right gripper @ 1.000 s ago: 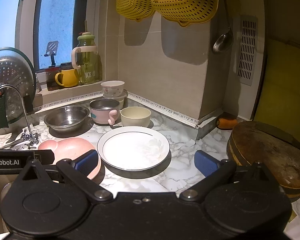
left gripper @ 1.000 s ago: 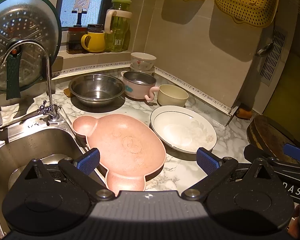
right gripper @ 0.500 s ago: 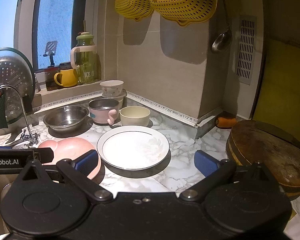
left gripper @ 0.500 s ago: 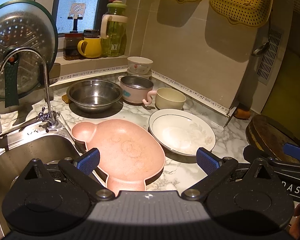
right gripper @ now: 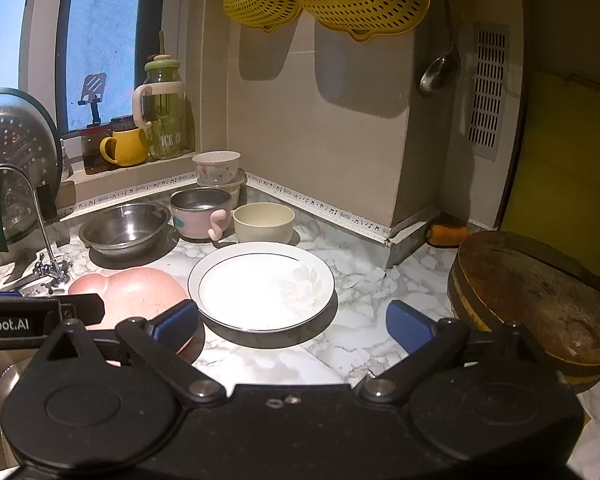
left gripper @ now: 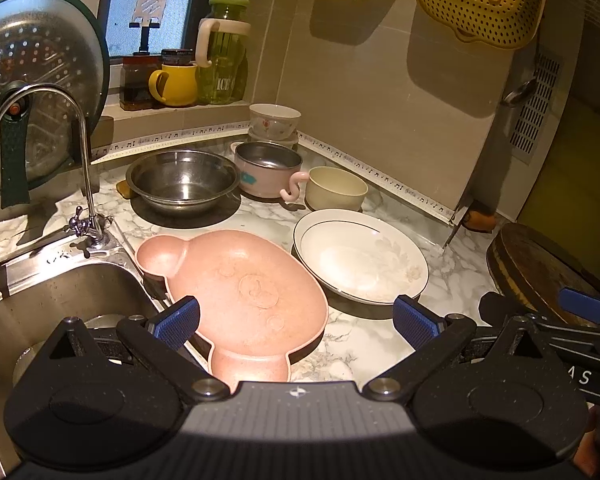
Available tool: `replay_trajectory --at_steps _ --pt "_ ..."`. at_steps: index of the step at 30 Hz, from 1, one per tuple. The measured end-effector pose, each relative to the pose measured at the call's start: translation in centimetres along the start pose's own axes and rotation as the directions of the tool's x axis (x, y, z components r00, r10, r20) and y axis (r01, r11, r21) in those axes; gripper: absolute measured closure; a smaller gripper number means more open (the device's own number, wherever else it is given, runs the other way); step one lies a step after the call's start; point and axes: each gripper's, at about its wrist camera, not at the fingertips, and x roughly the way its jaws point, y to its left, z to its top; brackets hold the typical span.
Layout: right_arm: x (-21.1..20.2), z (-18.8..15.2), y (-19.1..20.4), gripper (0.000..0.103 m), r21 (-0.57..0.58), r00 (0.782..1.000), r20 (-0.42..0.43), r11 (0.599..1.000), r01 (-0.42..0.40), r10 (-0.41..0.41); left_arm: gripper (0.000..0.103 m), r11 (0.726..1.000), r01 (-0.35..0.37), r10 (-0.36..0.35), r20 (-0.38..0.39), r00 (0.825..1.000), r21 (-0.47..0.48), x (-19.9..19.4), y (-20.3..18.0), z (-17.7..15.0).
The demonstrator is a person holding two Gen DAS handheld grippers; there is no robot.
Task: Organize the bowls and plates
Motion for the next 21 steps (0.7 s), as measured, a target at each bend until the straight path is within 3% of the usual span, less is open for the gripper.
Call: replay_trajectory --at_steps 21 --pt "0.4 -0.2 0.7 0.002 0.006 0.999 -0.035 0.999 0.035 -0.035 0.0 0.999 0.039 -0.039 -0.018 0.999 -0.018 1.5 0.7 0.1"
